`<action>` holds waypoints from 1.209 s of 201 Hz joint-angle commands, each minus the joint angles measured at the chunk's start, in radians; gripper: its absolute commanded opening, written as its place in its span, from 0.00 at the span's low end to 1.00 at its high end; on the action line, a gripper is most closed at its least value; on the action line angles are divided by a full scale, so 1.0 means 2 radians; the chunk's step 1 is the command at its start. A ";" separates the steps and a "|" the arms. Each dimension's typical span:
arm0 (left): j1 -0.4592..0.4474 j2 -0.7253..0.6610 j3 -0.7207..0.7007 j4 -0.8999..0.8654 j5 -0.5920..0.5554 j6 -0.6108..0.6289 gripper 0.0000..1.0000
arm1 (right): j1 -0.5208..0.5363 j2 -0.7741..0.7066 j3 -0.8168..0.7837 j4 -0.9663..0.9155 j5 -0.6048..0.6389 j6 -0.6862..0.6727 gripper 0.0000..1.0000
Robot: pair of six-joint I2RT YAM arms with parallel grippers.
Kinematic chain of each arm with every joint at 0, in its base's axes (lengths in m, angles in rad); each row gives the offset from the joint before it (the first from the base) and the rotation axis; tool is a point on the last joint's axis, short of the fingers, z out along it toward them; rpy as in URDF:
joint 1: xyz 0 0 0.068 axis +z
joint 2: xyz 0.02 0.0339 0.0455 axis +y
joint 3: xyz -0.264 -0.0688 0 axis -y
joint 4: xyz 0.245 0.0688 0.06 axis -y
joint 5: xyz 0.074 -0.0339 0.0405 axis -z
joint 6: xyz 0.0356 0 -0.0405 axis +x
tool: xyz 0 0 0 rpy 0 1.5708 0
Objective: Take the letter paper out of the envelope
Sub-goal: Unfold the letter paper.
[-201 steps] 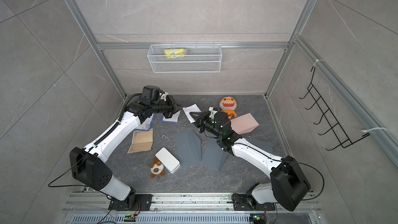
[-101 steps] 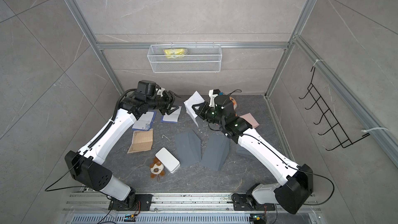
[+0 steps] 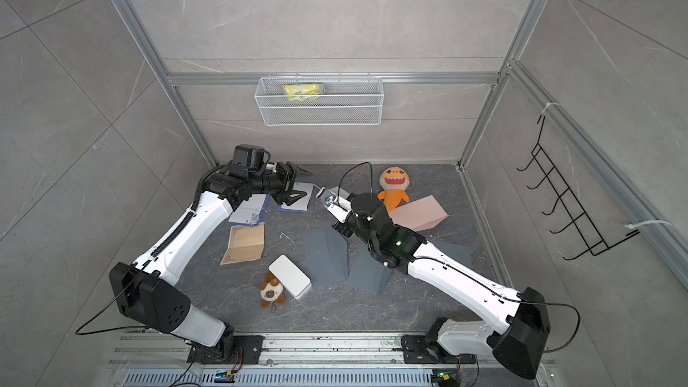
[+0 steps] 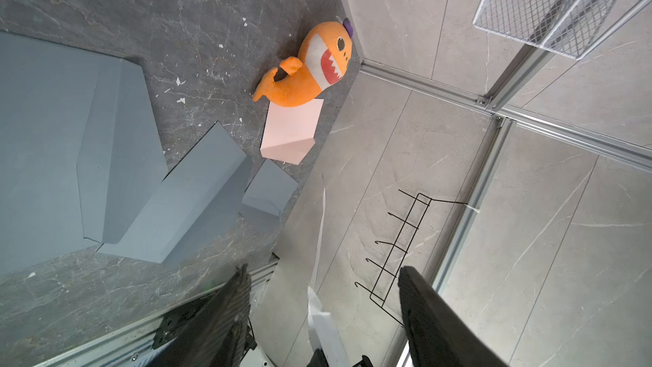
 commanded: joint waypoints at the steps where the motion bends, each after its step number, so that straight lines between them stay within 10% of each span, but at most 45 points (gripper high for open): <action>1: 0.004 -0.019 -0.019 0.035 0.040 -0.024 0.70 | 0.008 -0.002 -0.011 0.073 0.010 -0.142 0.00; 243: 0.005 -0.013 -0.064 0.131 0.093 -0.045 0.29 | 0.031 0.044 0.005 0.079 0.015 -0.251 0.00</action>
